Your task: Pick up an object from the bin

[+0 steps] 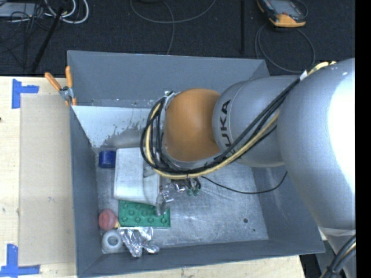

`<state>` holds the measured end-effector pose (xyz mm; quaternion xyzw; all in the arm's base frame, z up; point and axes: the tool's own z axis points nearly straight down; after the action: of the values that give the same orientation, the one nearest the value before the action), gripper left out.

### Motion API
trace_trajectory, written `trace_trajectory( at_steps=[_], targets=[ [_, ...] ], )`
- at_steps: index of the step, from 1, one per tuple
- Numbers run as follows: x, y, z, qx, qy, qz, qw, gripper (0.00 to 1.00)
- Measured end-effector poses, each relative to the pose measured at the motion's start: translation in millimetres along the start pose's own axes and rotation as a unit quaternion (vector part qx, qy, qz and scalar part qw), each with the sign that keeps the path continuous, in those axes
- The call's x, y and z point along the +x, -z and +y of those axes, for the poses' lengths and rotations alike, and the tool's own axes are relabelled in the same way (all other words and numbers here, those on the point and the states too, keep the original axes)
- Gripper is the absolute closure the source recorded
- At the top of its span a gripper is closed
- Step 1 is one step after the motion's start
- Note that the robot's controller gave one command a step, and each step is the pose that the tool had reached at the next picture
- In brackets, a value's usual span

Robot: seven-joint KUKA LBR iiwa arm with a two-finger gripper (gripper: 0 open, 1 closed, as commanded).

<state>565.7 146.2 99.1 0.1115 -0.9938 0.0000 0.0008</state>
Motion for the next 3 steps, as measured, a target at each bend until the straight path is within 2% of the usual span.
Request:
trace_trajectory(
  at_steps=[1,2,3],
  targets=[
    [11.2,-17.9,13.3,0.003,-0.052,-0.0117,0.9986,0.0],
    [13.7,-19.5,10.2,-0.003,-0.147,-0.0112,0.9891,0.0],
    [14.5,-18.7,10.6,-0.003,-0.147,-0.0087,0.9891,1.0]
  ],
)
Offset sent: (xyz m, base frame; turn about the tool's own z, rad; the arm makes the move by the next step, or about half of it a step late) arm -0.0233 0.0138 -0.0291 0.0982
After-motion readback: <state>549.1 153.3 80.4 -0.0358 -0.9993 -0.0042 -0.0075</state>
